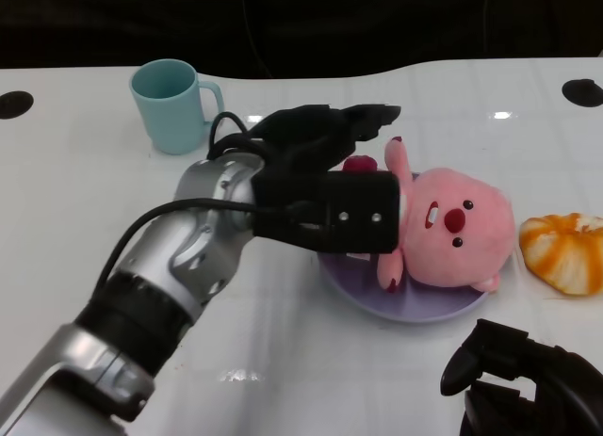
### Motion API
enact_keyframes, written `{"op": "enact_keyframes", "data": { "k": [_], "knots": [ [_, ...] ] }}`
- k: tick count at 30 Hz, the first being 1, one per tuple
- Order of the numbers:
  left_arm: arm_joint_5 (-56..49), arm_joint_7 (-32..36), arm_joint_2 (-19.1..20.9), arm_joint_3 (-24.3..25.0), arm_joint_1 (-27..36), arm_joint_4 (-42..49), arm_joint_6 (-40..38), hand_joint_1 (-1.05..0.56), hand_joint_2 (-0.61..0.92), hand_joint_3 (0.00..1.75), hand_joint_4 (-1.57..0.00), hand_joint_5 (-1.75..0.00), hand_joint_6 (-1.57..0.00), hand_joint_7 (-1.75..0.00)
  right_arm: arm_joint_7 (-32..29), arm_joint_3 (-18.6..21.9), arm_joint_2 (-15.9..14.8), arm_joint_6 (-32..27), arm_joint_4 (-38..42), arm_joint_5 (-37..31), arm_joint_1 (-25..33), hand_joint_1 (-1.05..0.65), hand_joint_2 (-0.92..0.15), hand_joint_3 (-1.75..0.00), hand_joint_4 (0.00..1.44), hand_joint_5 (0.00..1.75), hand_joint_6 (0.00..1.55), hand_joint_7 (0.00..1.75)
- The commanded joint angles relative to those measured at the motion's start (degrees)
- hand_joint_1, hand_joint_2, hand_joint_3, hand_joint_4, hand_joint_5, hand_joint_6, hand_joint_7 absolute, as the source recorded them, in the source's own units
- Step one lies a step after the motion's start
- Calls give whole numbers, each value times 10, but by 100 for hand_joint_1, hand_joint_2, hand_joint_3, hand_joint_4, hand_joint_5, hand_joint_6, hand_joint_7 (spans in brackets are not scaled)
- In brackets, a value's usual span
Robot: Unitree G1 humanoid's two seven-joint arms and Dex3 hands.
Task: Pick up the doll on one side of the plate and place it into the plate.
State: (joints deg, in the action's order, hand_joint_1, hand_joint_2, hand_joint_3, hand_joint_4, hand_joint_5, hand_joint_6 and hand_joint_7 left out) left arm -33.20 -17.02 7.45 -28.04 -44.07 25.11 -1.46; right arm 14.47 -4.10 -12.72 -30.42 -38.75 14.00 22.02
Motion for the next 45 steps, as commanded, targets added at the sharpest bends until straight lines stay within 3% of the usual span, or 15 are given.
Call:
{"op": "enact_keyframes", "data": {
  "k": [1, 8, 14, 20, 28, 32, 33, 35, 36, 39, 45],
  "knots": [
    [15, -14, 25, 15, 27, -37, 6, -86, 92, 33, 0, -21, -6, 0, 3, 8, -6, 7, 4, 3, 0, -10, -67, -117, 65, 175, 50, 158],
    [95, -40, 50, 67, 96, -109, 32, -81, 92, 26, 0, -43, -13, -4, 4, 7, -7, 13, 7, 1, 1, -9, -67, -117, 66, 175, 50, 158],
    [215, -78, 41, 125, 158, -152, 32, -75, 92, 22, 0, -63, -21, -8, 8, 10, -9, 16, 12, 2, -1, -9, -67, -117, 65, 175, 50, 158],
    [256, -78, 43, 147, 210, -199, 30, -74, 92, 22, -1, -82, -29, -12, 8, 10, -10, 14, 14, 1, -4, -9, -67, -117, 65, 175, 51, 157],
    [333, -64, 14, 187, 303, -253, 50, -60, 92, 18, -24, -99, -51, -22, 9, 11, -11, 14, 15, 3, -5, -9, -67, -118, 66, 175, 51, 158],
    [381, -56, -8, 206, 348, -290, 27, -45, 92, 17, -45, -108, -69, -38, 12, 12, -13, 17, 17, 4, -5, -10, -67, -118, 66, 175, 51, 158],
    [392, -55, -12, 210, 357, -299, 14, -40, 91, 22, -50, -114, -67, -61, 13, 13, -13, 17, 17, 4, -5, -10, -67, -118, 66, 175, 51, 158],
    [408, -51, -17, 215, 372, -318, -10, -37, 88, 29, -55, -117, -64, -80, 13, 13, -13, 17, 17, 3, -5, -10, -66, -118, 66, 175, 51, 158],
    [416, -48, -20, 217, 382, -329, -22, -34, 78, 50, -64, -120, -67, -92, 13, 12, -14, 17, 17, 2, -5, -10, -66, -118, 66, 175, 51, 158],
    [436, -43, -24, 219, 414, -365, -50, -25, 54, 99, -76, -127, -73, -108, 13, 13, -12, 16, 17, 4, -5, -11, -66, -118, 66, 175, 52, 158],
    [449, -14, -20, 227, 461, -451, -156, -19, 42, 132, -80, -144, -80, -121, 12, 14, -11, 14, 18, 5, -8, -12, -65, -118, 66, 175, 52, 157]
  ]
}}
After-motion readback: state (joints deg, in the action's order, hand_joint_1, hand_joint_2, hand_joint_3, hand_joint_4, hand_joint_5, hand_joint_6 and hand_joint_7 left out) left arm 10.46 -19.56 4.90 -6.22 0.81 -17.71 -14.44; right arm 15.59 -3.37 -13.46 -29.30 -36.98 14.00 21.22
